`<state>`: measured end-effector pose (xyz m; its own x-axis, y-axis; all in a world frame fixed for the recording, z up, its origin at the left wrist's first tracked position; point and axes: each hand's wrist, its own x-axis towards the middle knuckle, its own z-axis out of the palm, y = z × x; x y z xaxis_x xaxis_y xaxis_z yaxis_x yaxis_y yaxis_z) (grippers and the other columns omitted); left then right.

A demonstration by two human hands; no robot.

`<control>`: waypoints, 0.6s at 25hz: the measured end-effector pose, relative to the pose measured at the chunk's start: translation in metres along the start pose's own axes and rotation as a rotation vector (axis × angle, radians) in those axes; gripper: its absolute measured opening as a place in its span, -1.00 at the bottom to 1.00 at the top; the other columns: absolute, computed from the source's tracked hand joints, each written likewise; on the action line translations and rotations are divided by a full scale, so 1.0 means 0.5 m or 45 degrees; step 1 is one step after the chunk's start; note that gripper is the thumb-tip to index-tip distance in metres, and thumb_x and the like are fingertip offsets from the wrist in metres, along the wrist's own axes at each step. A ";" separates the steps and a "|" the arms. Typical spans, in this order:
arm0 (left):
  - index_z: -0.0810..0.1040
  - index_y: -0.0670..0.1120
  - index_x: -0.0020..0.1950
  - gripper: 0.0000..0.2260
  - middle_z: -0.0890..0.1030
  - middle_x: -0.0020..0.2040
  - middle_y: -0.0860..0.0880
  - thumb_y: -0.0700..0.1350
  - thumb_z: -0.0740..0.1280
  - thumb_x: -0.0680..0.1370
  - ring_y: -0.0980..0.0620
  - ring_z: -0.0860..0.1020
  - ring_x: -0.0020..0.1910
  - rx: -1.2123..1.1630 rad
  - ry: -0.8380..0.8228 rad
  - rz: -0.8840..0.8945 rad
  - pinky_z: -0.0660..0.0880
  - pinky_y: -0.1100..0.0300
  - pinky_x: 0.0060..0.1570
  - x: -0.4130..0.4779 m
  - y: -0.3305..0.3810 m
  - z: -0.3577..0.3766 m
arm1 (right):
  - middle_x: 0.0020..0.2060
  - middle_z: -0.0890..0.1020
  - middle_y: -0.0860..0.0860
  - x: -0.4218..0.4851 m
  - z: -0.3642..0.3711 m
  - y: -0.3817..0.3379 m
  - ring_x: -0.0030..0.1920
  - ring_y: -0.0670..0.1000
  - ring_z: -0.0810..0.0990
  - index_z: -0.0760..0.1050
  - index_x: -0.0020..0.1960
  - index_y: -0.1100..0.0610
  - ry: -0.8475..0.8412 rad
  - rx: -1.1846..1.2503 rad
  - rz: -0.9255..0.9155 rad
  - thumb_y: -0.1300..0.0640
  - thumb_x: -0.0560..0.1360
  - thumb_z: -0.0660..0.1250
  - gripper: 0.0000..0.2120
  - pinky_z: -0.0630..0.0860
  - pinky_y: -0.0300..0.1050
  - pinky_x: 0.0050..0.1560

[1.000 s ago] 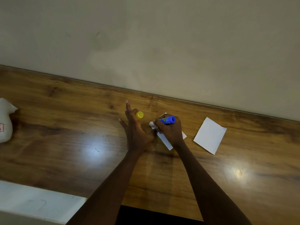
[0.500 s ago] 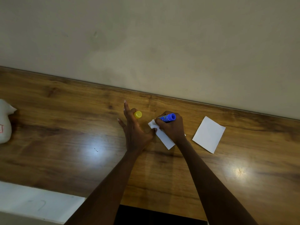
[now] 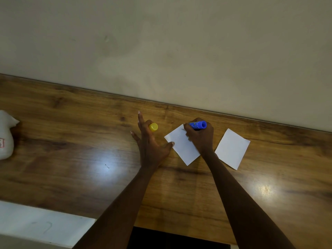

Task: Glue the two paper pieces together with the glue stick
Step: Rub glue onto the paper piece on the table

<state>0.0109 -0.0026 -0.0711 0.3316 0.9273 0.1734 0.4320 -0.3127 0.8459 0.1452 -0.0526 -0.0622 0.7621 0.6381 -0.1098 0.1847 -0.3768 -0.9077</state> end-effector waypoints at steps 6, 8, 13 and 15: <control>-0.16 0.06 0.36 -0.01 0.36 0.33 -0.23 0.01 0.46 0.16 -0.14 0.36 0.31 0.016 0.010 0.003 -0.22 -0.15 0.34 -0.006 -0.005 0.001 | -0.31 0.55 0.18 0.005 0.004 0.008 -0.41 -0.03 0.47 0.40 -0.22 0.21 0.072 0.022 0.058 0.20 0.39 0.36 -0.86 0.38 -0.51 -0.46; -0.15 0.09 0.35 -0.03 0.36 0.34 -0.23 0.02 0.46 0.17 -0.14 0.36 0.31 0.021 0.009 0.006 -0.22 -0.14 0.34 -0.010 -0.003 0.000 | -0.29 0.56 0.21 0.006 0.001 0.009 -0.39 0.01 0.48 0.41 -0.21 0.21 0.068 0.028 0.085 0.20 0.39 0.36 -0.87 0.40 -0.46 -0.43; -0.18 0.09 0.37 -0.01 0.34 0.35 -0.22 0.04 0.45 0.18 -0.13 0.33 0.33 0.020 -0.009 -0.022 -0.26 -0.10 0.34 -0.011 0.000 0.001 | -0.14 0.60 0.14 -0.042 -0.006 -0.020 -0.27 -0.01 0.53 0.47 0.07 0.17 0.141 0.140 0.019 0.16 0.44 0.33 -0.78 0.44 -0.41 -0.28; -0.25 0.03 0.41 0.07 0.34 0.36 -0.21 -0.01 0.49 0.19 -0.14 0.32 0.35 0.024 -0.018 -0.041 -0.27 -0.10 0.36 -0.010 -0.001 0.001 | -0.06 0.62 0.11 -0.092 0.000 -0.029 -0.18 -0.03 0.56 0.44 0.18 0.18 0.219 -0.088 -0.076 0.14 0.45 0.31 -0.68 0.44 -0.45 -0.15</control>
<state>0.0097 -0.0072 -0.0727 0.3291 0.9341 0.1387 0.4585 -0.2865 0.8413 0.1074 -0.0762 -0.0439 0.8420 0.5391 0.0197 0.2707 -0.3907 -0.8798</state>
